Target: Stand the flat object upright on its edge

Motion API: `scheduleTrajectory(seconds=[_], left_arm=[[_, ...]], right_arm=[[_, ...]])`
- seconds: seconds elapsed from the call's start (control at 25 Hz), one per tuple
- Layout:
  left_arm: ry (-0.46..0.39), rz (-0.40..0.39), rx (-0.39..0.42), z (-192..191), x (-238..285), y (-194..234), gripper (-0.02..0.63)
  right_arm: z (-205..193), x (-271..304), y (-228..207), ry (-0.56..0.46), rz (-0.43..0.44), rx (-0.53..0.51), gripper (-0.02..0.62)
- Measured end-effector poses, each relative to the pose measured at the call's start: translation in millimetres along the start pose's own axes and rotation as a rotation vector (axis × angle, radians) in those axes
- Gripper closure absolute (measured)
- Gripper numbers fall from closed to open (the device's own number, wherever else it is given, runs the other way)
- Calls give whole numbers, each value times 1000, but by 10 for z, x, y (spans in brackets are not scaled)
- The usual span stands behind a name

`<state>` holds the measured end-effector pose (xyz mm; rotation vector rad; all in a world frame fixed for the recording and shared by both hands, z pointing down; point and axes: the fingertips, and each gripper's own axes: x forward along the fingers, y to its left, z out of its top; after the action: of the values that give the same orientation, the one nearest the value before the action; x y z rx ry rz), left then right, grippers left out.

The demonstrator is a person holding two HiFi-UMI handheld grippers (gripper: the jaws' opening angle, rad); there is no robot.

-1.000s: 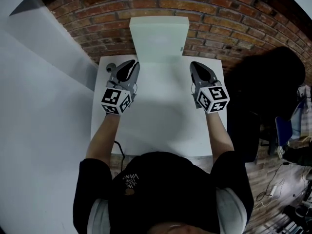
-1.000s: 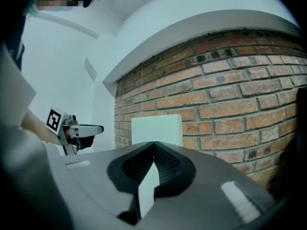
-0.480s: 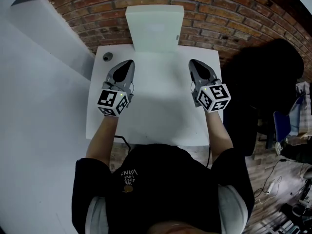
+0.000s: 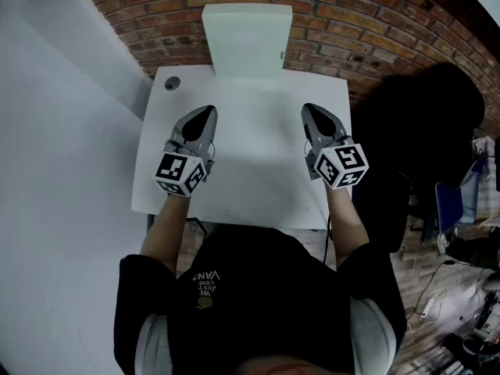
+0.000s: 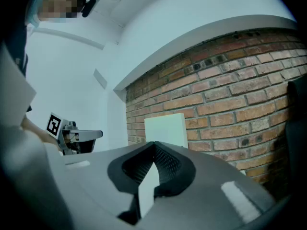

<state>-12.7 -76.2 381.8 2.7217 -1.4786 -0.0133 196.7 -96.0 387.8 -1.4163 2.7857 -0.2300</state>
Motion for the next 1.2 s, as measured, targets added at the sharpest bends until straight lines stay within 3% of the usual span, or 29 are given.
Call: scheduleTrajectory(seconds=[0.44,1.2], left_arm=[[3,60,-21,-136,-284,-242,606],[20,78,-54,-438,-584,-538,606]], right_arm=[[-131,-285,203,4,56,26,594],[-399,-603,405,30,80,48,594]])
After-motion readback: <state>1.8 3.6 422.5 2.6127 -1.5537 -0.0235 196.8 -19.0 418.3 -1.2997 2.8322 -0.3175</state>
